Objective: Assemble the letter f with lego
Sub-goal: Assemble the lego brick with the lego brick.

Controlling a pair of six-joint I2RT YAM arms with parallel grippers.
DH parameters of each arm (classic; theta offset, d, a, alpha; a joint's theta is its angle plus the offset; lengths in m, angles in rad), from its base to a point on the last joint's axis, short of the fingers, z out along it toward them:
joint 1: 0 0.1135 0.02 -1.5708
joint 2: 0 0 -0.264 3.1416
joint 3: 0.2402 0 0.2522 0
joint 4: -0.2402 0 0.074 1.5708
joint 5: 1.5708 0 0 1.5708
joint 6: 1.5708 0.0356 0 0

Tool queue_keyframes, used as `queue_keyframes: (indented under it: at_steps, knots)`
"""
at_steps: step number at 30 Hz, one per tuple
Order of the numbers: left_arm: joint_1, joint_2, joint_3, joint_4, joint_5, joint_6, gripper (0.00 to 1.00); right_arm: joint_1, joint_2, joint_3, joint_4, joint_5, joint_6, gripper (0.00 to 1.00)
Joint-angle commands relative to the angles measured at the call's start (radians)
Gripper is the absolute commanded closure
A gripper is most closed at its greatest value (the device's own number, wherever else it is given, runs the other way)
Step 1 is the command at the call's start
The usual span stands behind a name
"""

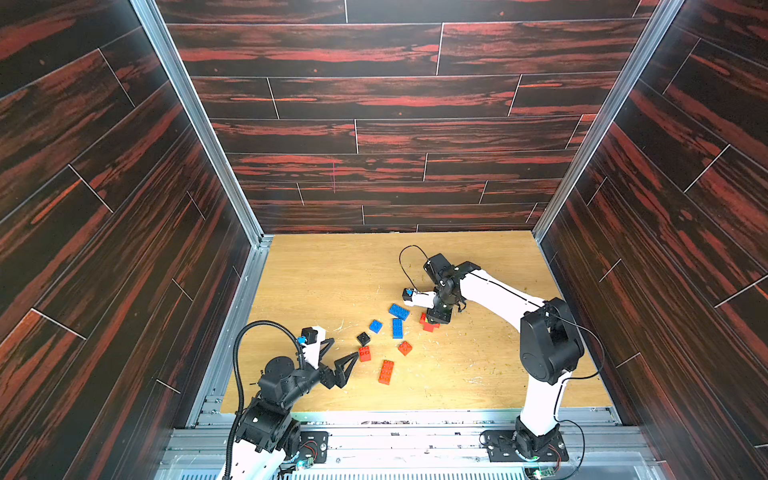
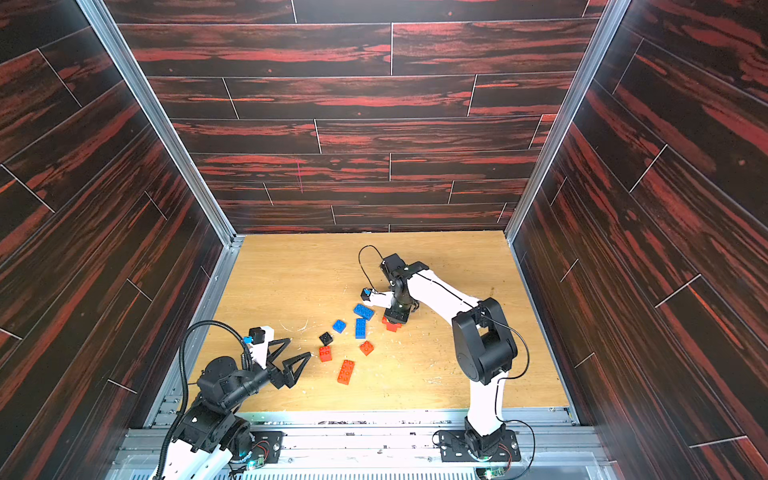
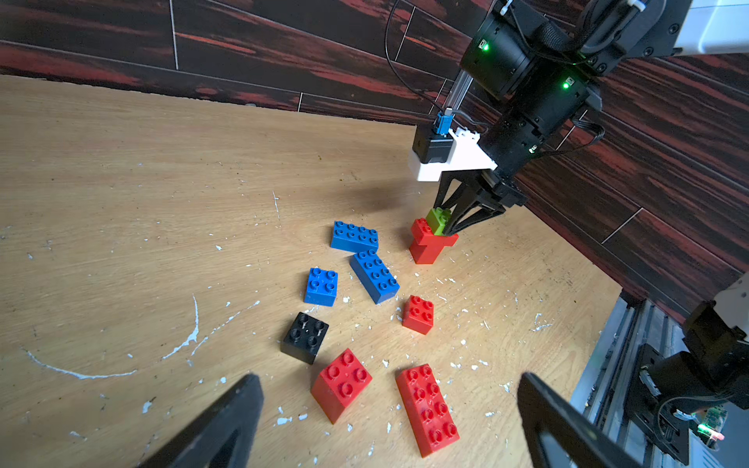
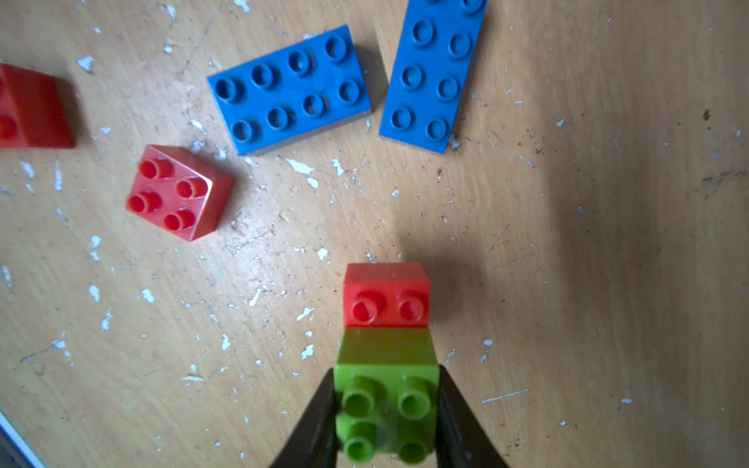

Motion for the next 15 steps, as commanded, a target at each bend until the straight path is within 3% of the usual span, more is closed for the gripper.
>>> queue_keyframes:
  at_steps: [1,7,9,15]
  knots:
    - [-0.002,-0.009,-0.003,-0.002,0.001,0.008,0.00,0.009,-0.030,-0.004,-0.057,0.001,0.011,0.62]
    - [-0.002,-0.008,-0.003,-0.002,0.003,0.008,0.00,0.011,-0.044,0.001,-0.063,0.012,0.015,0.60]
    - [-0.002,-0.009,-0.003,-0.003,0.002,0.008,0.00,0.011,-0.049,-0.002,-0.062,0.007,0.015,0.55]
    - [-0.002,-0.010,-0.003,-0.004,0.002,0.008,0.00,0.015,-0.067,-0.004,-0.057,0.007,0.018,0.55]
